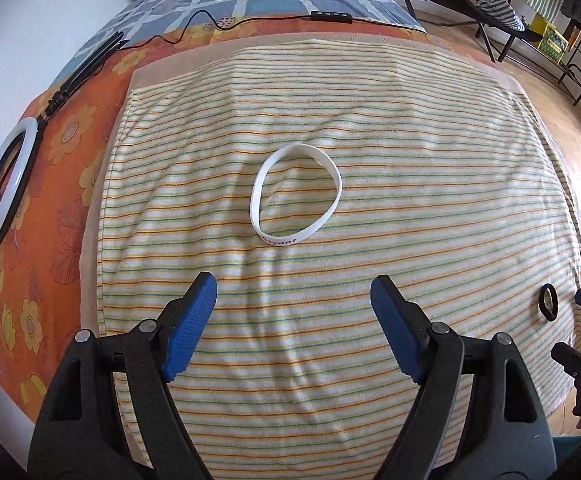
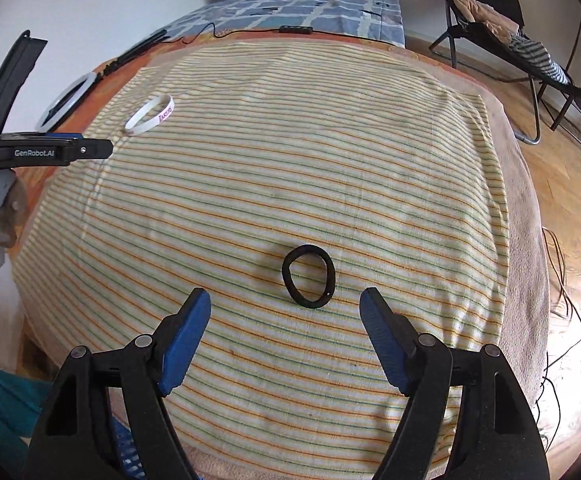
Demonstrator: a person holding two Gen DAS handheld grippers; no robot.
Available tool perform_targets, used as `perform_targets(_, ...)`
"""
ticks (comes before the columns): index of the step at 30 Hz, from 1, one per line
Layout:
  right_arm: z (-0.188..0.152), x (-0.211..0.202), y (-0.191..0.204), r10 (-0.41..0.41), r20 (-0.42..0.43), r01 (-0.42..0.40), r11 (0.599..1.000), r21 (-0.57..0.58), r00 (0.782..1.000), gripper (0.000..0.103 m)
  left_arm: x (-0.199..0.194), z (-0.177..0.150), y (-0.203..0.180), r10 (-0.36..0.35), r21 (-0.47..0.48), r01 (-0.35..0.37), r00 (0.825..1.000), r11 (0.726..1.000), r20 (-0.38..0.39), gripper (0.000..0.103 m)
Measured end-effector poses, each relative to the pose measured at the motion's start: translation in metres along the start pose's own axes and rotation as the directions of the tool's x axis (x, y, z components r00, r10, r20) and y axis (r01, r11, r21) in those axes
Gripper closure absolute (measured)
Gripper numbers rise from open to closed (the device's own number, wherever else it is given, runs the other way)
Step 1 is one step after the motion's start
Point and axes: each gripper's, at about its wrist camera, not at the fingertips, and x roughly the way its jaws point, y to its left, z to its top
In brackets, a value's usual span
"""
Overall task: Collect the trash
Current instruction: 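Move both tools back over the bed toward the wristband and hair tie, then grasp the white wristband with the left tool while the right tool grasps the black hair tie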
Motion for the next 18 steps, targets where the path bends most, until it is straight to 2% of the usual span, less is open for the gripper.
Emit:
perform_targets(7,0.003,0.021,0.000,-0.015,-0.056,0.013,1.000,-0.026,0.998,0.026,0.036,0.024,0.001,0.054,0.024,-0.054,0.998,0.998,-0.020,0.021)
perform_targets(12,0.002,0.032,-0.007,0.002,-0.081,-0.003,1.000,-0.011,0.997,0.026,0.044,0.038,0.016,0.016,-0.044,-0.017,1.000,0.999,-0.013,0.021)
perform_targets(15,0.005,0.034,-0.007,0.002,-0.076,-0.004,1.000,-0.016,0.997,0.026,0.046,0.042,0.017,0.010,-0.048,-0.010,1.000,0.999,-0.003,0.021)
perform_targets(16,0.006,0.034,-0.007,0.003,-0.074,-0.004,1.000,-0.017,0.997,0.026,0.045,0.043,0.017,0.003,-0.051,-0.003,1.000,0.999,0.001,0.023)
perform_targets(18,0.007,0.034,-0.008,0.005,-0.070,-0.006,1.000,-0.013,0.998,0.026,0.045,0.044,0.017,-0.003,-0.056,0.004,1.000,0.998,0.009,0.033)
